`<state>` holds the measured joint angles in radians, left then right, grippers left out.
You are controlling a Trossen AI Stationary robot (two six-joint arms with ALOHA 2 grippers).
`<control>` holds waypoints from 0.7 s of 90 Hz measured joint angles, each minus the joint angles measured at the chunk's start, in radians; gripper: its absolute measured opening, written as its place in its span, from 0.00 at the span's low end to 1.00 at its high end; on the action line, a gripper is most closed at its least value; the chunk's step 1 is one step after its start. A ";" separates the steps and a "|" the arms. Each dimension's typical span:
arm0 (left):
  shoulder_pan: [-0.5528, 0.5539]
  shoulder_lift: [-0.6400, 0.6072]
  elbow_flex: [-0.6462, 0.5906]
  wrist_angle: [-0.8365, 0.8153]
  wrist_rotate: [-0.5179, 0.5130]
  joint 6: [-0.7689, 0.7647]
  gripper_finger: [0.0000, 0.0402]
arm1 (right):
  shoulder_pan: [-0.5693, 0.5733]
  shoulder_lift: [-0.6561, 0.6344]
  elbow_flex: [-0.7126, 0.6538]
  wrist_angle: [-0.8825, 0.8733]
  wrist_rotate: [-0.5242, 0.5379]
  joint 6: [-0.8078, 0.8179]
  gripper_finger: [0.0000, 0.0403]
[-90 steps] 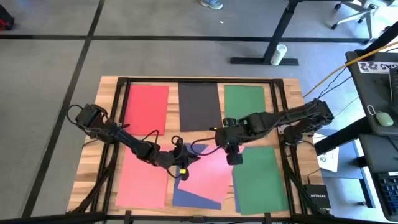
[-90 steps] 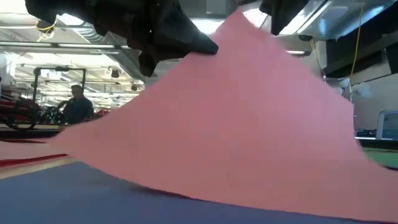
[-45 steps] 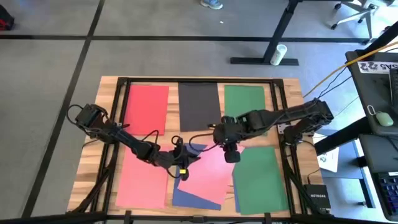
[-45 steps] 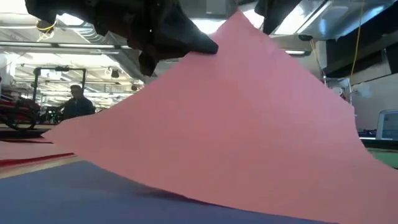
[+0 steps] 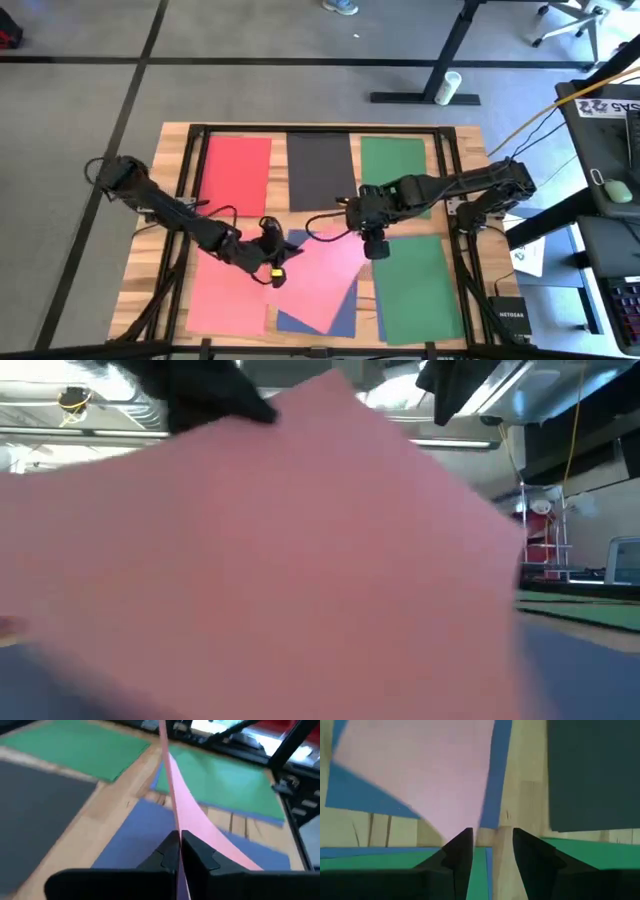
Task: Organize paper
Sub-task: Stack the pink paper on the stacked pink paper
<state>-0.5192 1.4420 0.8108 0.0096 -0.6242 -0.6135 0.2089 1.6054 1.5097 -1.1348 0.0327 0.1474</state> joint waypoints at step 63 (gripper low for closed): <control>-0.350 -0.064 0.000 -0.746 -0.172 -0.961 0.00 | 0.000 0.000 0.000 -0.001 0.000 0.008 0.32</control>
<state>-0.8696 1.3781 0.8108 -0.7365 -0.7963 -1.5742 0.2092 1.6054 1.5097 -1.1358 0.0326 0.1558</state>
